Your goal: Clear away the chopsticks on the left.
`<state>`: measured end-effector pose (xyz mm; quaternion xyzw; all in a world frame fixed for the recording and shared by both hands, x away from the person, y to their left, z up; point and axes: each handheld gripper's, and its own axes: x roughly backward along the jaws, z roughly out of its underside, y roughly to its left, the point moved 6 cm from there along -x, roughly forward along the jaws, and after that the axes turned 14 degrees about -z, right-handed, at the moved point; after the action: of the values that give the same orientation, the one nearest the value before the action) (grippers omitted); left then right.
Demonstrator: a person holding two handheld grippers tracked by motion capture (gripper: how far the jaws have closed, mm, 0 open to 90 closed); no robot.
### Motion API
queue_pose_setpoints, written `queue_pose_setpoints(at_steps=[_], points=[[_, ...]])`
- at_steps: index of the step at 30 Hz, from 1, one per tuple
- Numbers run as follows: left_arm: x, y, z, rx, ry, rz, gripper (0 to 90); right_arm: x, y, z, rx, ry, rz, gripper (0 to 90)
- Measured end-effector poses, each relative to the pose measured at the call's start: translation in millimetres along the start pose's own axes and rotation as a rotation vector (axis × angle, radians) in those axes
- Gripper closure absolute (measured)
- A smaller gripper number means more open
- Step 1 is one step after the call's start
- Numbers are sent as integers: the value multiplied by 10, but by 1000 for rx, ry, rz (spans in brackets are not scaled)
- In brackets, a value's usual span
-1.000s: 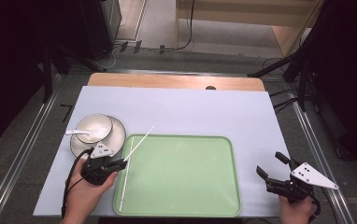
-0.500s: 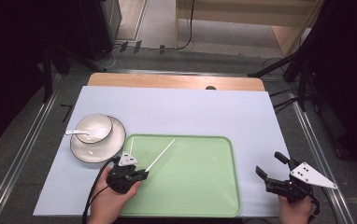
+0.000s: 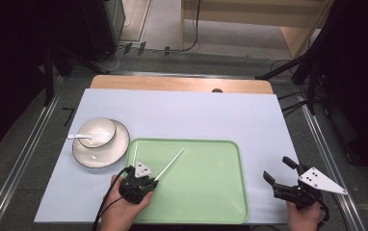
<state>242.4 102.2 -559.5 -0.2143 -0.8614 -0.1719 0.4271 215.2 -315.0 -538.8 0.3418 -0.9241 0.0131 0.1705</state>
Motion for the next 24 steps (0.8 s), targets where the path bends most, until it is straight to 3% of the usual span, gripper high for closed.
queue_pose_setpoints(at_steps=[5, 9, 12, 16, 17, 18, 20, 24], points=[[-1, 5, 1, 19, -5, 39, 812, -2, 7, 3, 0, 3, -2, 131], [6, 1, 8, 2, -9, 38, 778, -1, 0, 5, -5, 0, -5, 131], [15, 1, 2, 2, -10, 66, 724, -3, -7, 7, -8, 0, -5, 131], [87, 27, -108, -1, -98, 94, 716, 1, -15, 8, -10, -3, -1, 131], [103, 10, -190, -14, -122, 91, 782, 1, -25, 12, -18, -4, -1, 131], [103, 10, -190, -14, -122, 91, 807, 1, -25, 12, -18, -4, -1, 131], [39, -59, -320, -52, -121, 96, 878, -3, -43, 16, -27, -6, 3, 131], [-110, -141, -401, -72, -100, 108, 900, -9, -38, 17, -27, -5, 0, 131]])
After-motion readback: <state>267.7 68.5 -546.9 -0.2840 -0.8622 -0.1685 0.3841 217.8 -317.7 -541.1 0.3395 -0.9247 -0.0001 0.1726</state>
